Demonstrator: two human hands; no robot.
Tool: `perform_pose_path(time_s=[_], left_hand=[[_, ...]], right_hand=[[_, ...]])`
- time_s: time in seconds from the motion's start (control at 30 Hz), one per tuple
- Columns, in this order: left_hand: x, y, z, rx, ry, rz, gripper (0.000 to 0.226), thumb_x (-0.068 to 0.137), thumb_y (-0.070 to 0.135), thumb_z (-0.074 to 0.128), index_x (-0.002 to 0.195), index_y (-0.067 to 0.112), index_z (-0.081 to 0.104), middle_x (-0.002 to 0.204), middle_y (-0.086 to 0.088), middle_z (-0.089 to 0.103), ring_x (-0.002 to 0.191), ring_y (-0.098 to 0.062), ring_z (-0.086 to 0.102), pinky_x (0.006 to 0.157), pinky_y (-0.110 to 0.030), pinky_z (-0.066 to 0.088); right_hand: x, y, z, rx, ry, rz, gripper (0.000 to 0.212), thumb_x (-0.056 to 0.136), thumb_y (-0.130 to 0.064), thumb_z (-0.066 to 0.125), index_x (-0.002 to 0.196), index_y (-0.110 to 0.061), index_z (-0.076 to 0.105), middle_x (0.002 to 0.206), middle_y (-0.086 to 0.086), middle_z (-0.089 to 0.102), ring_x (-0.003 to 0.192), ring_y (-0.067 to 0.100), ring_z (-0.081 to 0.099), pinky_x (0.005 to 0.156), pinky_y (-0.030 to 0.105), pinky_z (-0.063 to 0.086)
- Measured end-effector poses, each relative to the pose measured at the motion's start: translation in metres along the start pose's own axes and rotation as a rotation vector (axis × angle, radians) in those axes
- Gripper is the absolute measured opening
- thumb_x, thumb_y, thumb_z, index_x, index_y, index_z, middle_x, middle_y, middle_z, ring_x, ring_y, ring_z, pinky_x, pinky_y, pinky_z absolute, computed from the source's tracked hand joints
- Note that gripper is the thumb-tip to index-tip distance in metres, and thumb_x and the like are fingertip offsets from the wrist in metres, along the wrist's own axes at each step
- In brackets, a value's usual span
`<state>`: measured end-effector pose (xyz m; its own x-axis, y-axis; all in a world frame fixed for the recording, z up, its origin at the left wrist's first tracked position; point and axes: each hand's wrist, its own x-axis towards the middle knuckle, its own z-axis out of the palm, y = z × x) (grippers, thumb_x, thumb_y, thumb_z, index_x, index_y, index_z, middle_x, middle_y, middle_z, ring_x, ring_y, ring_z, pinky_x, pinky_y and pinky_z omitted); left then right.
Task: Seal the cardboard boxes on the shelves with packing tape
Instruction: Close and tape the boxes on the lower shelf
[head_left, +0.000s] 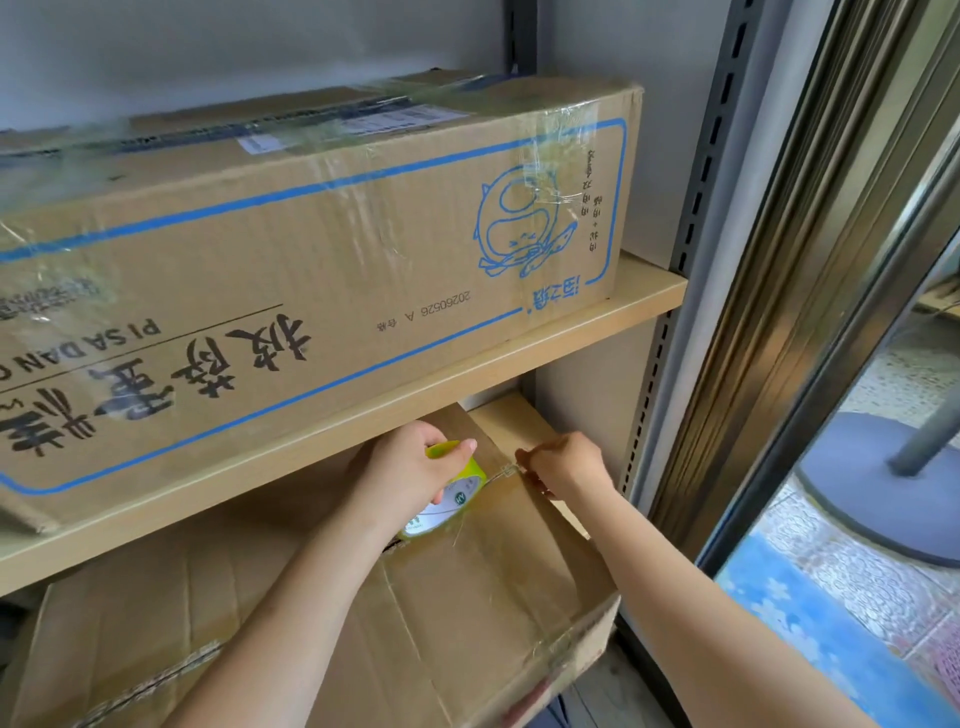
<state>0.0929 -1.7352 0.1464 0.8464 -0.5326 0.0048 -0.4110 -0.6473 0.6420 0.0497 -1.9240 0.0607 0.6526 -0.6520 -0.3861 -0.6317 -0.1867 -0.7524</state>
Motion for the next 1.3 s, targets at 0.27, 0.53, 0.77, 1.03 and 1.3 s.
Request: perform_pose_path(time_s=[0.27,0.53,0.77,1.03,1.3], left_hand=[[0.009,-0.013,0.002,-0.144,-0.145,-0.118,0.047,0.092,0.048,0.059,0.067,0.008,0.056,0.047,-0.002,0.05,0.047,-0.014,0.042,0.06,-0.028,0.037],[0.003,-0.008,-0.008,-0.217,-0.255,-0.104,0.052,0.094,0.052,0.058,0.066,0.008,0.059,0.046,-0.007,0.058,0.043,-0.015,0.052,0.056,-0.021,0.047],[-0.032,-0.039,-0.067,-0.099,-0.477,-0.1,0.042,0.1,0.041,0.053,0.078,0.006,0.06,0.057,-0.01,0.067,0.052,-0.016,0.058,0.054,-0.019,0.047],[-0.069,-0.098,-0.097,0.287,-0.285,-0.174,0.049,0.094,0.044,0.06,0.06,0.01,0.051,0.04,0.0,0.056,0.034,-0.011,0.048,0.041,-0.016,0.036],[-0.069,-0.105,-0.104,0.28,-0.367,-0.116,0.052,0.093,0.055,0.055,0.062,0.014,0.05,0.047,0.001,0.062,0.042,-0.012,0.052,0.055,-0.024,0.042]], right_hand=[[0.003,0.004,-0.002,-0.392,-0.162,-0.005,0.054,0.091,-0.049,0.06,0.126,-0.007,0.055,0.114,0.007,0.064,0.105,0.027,0.061,0.084,0.032,0.052],[-0.053,-0.046,0.016,-0.537,-0.181,-0.433,0.048,0.108,-0.031,0.031,0.153,-0.016,0.029,0.156,0.012,0.036,0.136,0.03,0.043,0.105,0.034,0.038],[-0.041,-0.033,0.03,-0.662,-0.049,-0.358,0.057,0.104,-0.051,0.009,0.157,-0.029,0.015,0.136,0.014,0.056,0.123,0.033,0.054,0.093,0.04,0.043],[-0.042,-0.044,0.057,-0.809,0.126,-0.54,0.054,0.105,-0.018,0.026,0.157,-0.015,0.011,0.162,0.007,0.022,0.148,0.024,0.021,0.12,0.035,0.021],[-0.041,-0.045,0.095,-0.954,0.047,-0.766,0.067,0.101,-0.057,0.006,0.158,-0.022,-0.001,0.165,-0.002,-0.007,0.151,0.016,-0.013,0.122,0.041,-0.008]])
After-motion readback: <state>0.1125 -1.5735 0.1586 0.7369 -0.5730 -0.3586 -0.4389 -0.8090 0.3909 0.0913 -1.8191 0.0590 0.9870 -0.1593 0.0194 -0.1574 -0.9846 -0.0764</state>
